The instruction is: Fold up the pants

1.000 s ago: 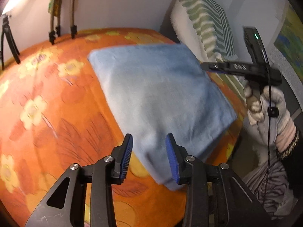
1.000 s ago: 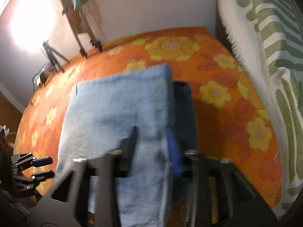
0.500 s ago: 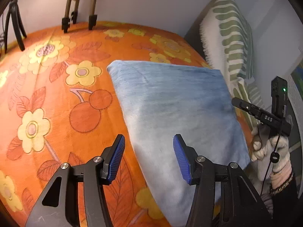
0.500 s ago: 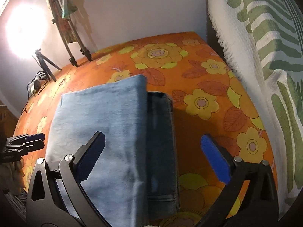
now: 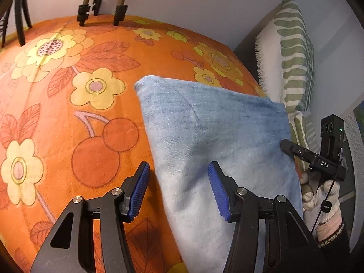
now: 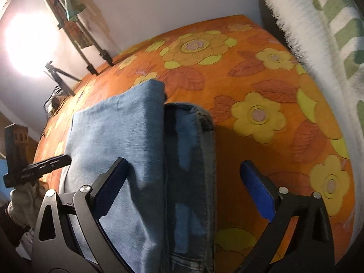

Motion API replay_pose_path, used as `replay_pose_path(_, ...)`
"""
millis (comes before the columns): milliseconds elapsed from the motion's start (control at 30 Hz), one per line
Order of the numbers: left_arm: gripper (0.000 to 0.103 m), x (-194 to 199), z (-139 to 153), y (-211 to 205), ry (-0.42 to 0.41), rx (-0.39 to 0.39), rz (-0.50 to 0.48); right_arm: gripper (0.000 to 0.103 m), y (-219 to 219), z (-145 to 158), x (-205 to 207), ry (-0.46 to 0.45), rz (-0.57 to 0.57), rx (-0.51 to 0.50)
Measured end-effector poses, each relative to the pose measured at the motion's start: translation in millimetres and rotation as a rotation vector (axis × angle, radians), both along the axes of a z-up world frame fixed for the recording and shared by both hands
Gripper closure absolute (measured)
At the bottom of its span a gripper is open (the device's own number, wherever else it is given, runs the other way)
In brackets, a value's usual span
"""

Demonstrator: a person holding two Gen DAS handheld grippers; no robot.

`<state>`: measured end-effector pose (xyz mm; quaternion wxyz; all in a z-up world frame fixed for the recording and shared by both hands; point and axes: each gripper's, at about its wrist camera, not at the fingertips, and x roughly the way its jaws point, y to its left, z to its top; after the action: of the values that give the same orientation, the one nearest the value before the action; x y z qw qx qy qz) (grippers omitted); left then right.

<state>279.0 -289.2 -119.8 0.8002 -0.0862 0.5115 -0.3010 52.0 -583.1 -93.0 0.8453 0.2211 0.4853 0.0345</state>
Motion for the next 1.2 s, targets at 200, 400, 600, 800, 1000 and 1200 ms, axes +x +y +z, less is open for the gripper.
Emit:
replay_pose_path(200, 0.050, 10, -2, 1, 0.006, -0.052, 0.016, 0.015, 7, -6, 7, -0.009, 0.054, 0.040)
replay_pose_path(400, 0.052, 10, -2, -4, -0.010, -0.073, 0.002, 0.045, 12, -8, 10, -0.019, 0.070, 0.148)
replay_pose_path(600, 0.077, 6, 0, -10, -0.039, -0.075, 0.022, 0.067, 24, 0, 9, -0.030, 0.064, 0.114)
replay_pose_path(800, 0.087, 2, 5, -10, -0.059, -0.085, 0.044, 0.081, 36, 16, 4, -0.053, 0.044, 0.048)
replay_pose_path(1000, 0.091, -8, 21, -11, -0.131, -0.078, 0.035, 0.084, 42, 31, -3, -0.071, 0.033, -0.011)
replay_pose_path(1200, 0.091, -9, 43, -20, -0.183, -0.096, -0.001, 0.085, 55, 66, -8, -0.149, 0.055, -0.047)
